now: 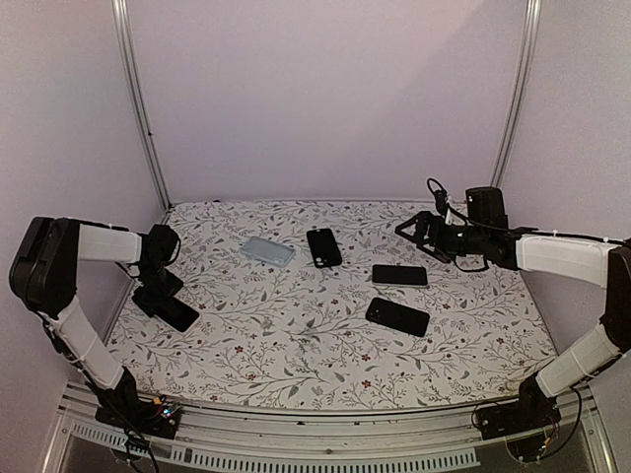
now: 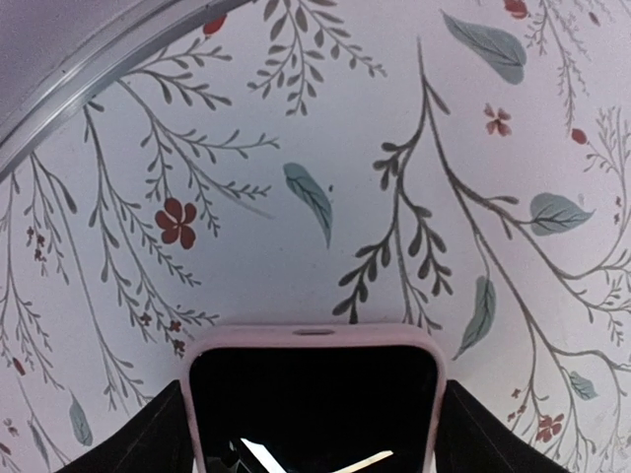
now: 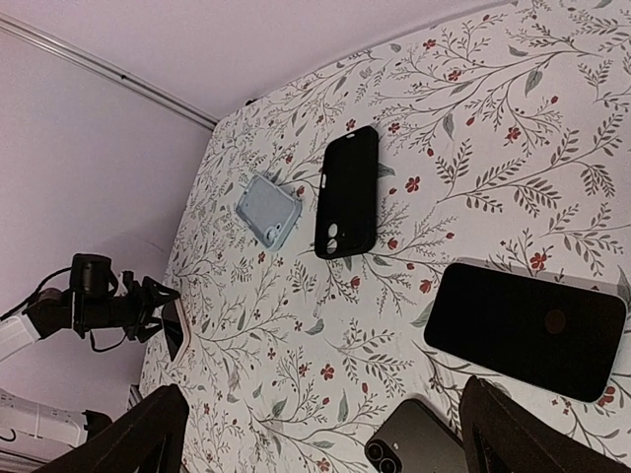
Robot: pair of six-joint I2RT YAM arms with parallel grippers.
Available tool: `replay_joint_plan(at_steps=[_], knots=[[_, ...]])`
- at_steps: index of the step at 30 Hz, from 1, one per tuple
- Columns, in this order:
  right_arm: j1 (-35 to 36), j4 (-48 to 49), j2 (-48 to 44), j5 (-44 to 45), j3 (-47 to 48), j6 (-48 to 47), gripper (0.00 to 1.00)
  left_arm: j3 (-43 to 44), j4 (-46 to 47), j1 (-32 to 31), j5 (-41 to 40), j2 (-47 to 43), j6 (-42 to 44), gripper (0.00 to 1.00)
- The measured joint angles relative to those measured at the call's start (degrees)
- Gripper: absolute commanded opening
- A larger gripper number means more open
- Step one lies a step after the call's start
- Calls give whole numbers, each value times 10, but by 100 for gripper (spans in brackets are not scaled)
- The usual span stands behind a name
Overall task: Take the phone out of the phone case
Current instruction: Pick up the phone with the phone case from the corner of the board.
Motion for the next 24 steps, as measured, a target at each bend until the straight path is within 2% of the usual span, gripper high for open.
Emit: replay_joint_plan(at_steps=[4,14,24], knots=[[3,7,0,-5,0,0,99,-7,5,-7,14,-11,-6,54],[51,28,25,-7,4,5,99,-12,49,-63,117,-34,-43,54],[147,56,104,-12,56,11,99,3,103,-156,194,-18,-91,54]])
